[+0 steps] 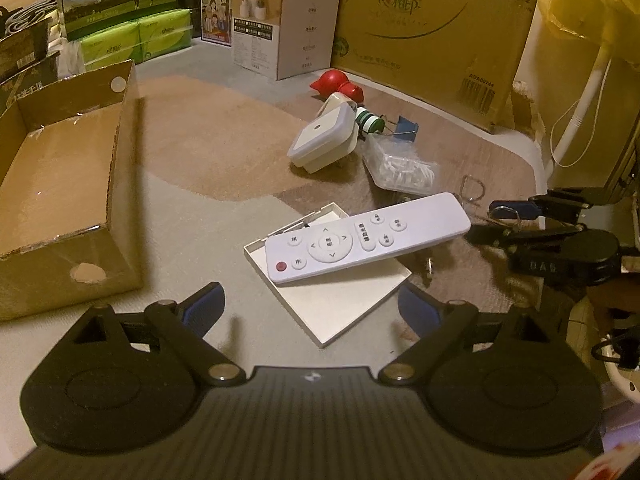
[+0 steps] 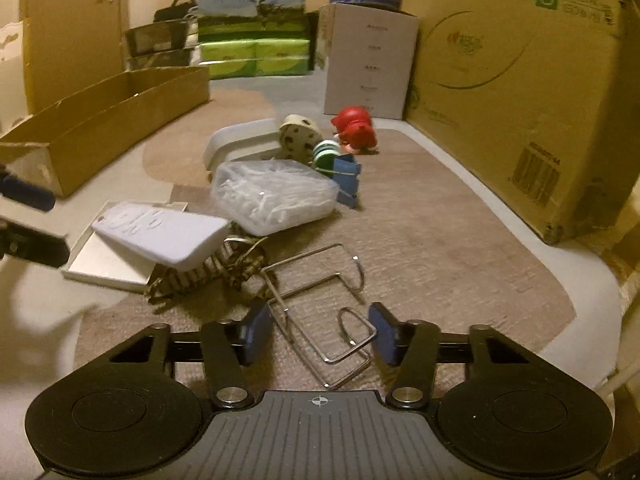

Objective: Organize rigid objects
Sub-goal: 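Grasp the white remote with the left tool while the right tool grasps the metal wire rack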

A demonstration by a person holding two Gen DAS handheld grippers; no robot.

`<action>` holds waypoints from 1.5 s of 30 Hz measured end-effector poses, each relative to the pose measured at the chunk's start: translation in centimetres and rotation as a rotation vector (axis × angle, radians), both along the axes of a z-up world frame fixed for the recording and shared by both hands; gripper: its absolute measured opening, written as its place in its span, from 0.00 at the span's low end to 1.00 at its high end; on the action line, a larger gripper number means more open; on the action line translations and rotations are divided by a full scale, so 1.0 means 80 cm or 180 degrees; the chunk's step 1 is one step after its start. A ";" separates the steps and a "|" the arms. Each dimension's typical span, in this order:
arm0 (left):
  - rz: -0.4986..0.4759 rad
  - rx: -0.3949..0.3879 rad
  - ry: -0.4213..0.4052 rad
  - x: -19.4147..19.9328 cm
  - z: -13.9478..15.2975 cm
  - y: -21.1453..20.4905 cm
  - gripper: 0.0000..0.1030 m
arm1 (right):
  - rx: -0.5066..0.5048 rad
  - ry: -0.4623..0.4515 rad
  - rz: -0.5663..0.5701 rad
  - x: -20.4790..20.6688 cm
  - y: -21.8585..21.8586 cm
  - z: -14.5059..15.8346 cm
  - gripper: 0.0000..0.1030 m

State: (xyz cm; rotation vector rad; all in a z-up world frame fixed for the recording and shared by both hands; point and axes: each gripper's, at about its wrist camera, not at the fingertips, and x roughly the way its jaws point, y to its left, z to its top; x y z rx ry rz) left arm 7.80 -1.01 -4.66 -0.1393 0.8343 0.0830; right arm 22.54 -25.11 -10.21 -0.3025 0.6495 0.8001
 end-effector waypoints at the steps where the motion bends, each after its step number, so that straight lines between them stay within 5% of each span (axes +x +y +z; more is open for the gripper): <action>1: 0.0001 -0.0003 0.0002 0.001 -0.001 0.000 0.90 | 0.0014 0.0023 -0.0063 0.001 0.000 0.001 0.39; 8: -0.0005 0.0008 -0.0020 0.004 -0.003 -0.007 0.90 | 0.0141 0.0125 -0.0554 -0.002 0.000 0.004 0.31; 24: 0.0044 -0.0072 -0.0040 0.018 -0.015 -0.018 0.89 | 0.0195 0.0139 -0.0528 -0.011 -0.011 0.000 0.31; 29: -0.0015 0.0074 -0.0087 0.027 -0.017 -0.027 0.89 | 0.0190 0.0158 -0.0526 -0.010 -0.009 0.002 0.30; 36: -0.0569 0.0553 -0.0135 0.046 -0.015 -0.028 0.81 | 0.0174 0.0144 -0.0488 -0.012 -0.007 0.005 0.30; 45: -0.2112 0.0532 0.0088 0.092 -0.004 -0.021 0.71 | 0.0063 0.0118 -0.0340 -0.014 0.004 0.017 0.30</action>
